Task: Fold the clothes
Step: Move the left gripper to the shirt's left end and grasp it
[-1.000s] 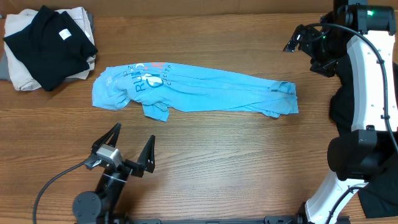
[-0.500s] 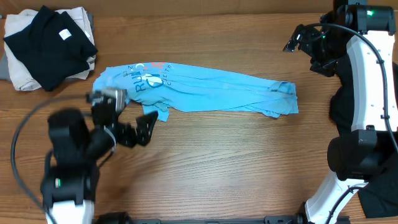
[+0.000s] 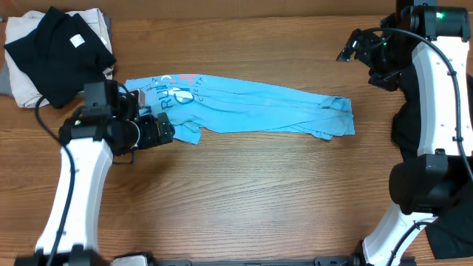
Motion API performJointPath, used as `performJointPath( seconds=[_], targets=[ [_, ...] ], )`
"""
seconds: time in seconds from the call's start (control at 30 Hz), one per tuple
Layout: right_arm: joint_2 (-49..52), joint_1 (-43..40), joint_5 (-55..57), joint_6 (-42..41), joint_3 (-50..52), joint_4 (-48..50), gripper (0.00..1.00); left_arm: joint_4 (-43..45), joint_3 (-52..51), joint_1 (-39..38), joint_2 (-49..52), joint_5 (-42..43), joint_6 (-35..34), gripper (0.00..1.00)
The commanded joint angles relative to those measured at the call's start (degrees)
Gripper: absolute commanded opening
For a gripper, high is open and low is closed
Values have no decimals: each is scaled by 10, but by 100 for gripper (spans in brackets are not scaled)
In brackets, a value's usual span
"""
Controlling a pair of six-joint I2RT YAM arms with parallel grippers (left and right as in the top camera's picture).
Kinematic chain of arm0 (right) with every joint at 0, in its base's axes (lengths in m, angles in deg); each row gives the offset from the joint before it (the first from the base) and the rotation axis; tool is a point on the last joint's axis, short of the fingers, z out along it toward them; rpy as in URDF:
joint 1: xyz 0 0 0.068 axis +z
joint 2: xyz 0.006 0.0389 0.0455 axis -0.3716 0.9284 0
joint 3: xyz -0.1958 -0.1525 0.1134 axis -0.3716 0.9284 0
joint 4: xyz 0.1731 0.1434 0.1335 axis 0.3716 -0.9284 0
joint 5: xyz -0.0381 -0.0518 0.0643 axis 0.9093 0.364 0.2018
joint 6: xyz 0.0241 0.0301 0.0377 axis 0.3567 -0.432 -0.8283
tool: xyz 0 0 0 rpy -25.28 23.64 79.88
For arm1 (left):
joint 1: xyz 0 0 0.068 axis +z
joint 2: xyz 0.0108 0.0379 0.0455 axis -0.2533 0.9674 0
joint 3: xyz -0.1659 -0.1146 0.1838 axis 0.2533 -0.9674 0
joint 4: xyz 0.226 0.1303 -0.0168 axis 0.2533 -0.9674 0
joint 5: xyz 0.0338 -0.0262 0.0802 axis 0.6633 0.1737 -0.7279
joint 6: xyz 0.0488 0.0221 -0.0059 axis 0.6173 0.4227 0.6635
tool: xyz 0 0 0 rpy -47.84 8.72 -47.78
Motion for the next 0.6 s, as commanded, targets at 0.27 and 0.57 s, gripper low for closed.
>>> performJointPath(
  seconds=[0.27,0.57],
  targets=[
    [-16,0,6,3,-12,1,100,15,31,-49,120,-168,-87,100],
    [-16,0,6,3,-12,1,100,114,37,-115,171,-203,-87,100]
  ],
)
